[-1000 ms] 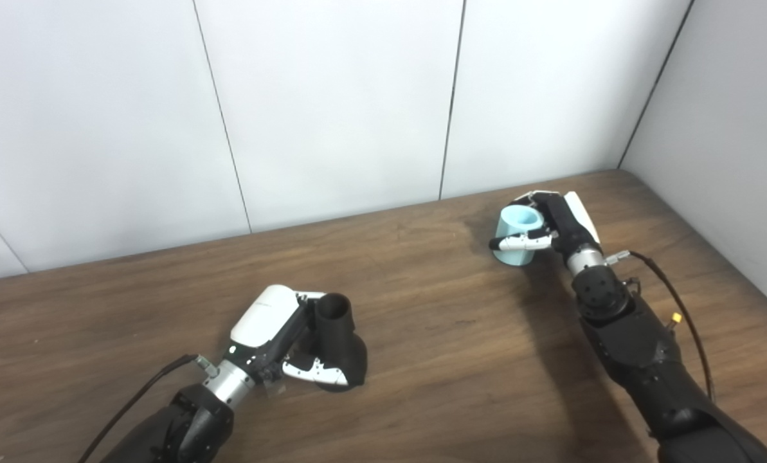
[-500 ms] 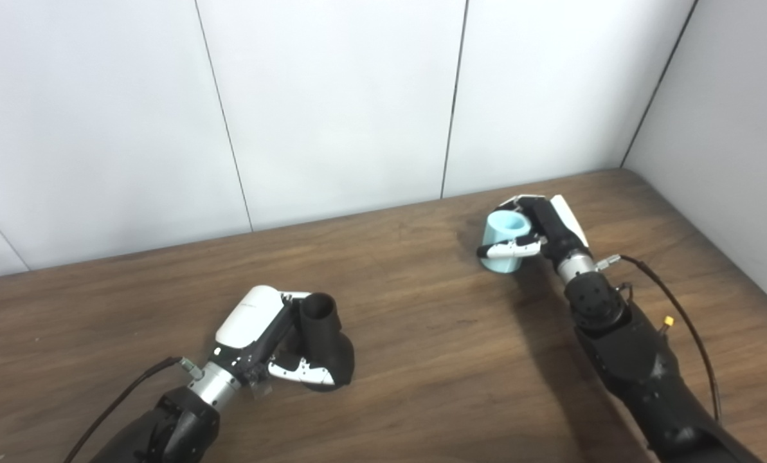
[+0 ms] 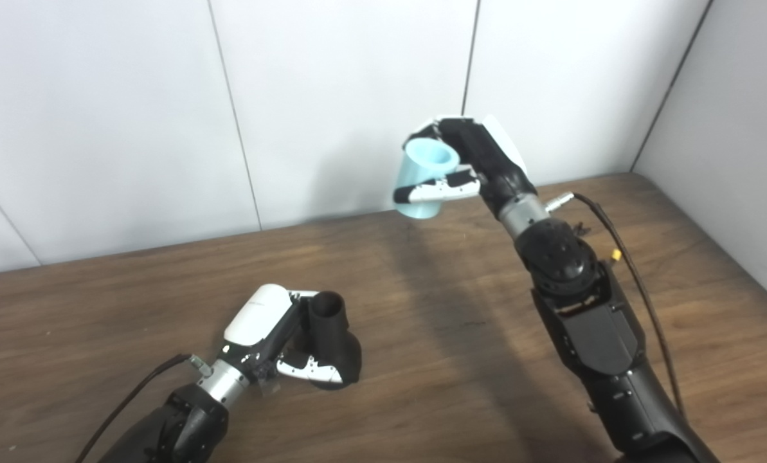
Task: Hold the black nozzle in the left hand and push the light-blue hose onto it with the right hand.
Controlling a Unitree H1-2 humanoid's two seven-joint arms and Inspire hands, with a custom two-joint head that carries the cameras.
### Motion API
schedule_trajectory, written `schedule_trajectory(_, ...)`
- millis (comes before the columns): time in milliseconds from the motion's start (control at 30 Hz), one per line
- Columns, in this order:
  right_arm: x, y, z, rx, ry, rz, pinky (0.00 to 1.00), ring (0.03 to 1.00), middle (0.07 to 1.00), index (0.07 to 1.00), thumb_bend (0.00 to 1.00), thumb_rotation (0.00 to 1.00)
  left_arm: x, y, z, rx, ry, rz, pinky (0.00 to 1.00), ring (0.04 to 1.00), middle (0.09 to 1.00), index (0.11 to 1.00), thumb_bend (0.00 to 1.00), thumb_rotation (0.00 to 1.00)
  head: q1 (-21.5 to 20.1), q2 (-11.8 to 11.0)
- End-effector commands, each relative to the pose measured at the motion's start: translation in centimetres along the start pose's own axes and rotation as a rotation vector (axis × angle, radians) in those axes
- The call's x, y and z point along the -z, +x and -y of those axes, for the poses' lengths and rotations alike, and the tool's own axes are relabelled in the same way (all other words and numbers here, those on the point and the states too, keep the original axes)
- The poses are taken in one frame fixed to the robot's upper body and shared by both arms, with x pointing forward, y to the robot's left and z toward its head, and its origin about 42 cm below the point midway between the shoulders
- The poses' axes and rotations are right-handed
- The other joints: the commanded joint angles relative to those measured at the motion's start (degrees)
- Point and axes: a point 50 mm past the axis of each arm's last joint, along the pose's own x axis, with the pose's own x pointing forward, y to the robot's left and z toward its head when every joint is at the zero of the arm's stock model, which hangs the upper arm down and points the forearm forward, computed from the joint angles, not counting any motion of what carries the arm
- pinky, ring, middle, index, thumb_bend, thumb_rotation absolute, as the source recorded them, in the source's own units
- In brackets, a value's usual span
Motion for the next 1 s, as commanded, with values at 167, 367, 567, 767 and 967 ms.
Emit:
schedule_trajectory(167,-6.4,1.6,-0.2,-0.066,0.051,0.150,0.27,0.325,0.469,0.480,0.53,0.00,0.6,-6.7,8.9,0.278,-0.051,-0.147,0.38,0.432,0.482,0.491,0.50,0.00,3.7,0.4)
schedule_trajectory(367,-6.7,1.5,-0.6,-0.128,0.121,0.120,0.32,0.363,0.505,0.457,0.53,0.00,0.1,-5.5,9.2,0.268,-0.061,-0.138,0.37,0.424,0.480,0.492,0.50,0.00,7.5,1.3)
schedule_trajectory(567,-6.6,1.0,-1.6,-0.209,0.086,0.119,0.36,0.347,0.466,0.480,0.53,0.00,0.0,-4.6,9.6,0.253,-0.063,-0.144,0.38,0.436,0.480,0.490,0.50,0.00,9.3,1.8)
schedule_trajectory(767,-6.3,0.4,-2.3,-0.268,0.065,0.114,0.27,0.315,0.444,0.494,0.53,0.00,-0.3,-4.0,9.6,0.250,-0.064,-0.137,0.37,0.423,0.469,0.498,0.50,0.00,10.5,2.4)
schedule_trajectory(967,-6.0,-0.1,-3.4,-0.312,0.063,0.103,0.26,0.317,0.447,0.484,0.53,0.00,-0.7,-3.8,9.7,0.236,-0.061,-0.127,0.36,0.419,0.471,0.499,0.50,0.00,11.6,3.2)
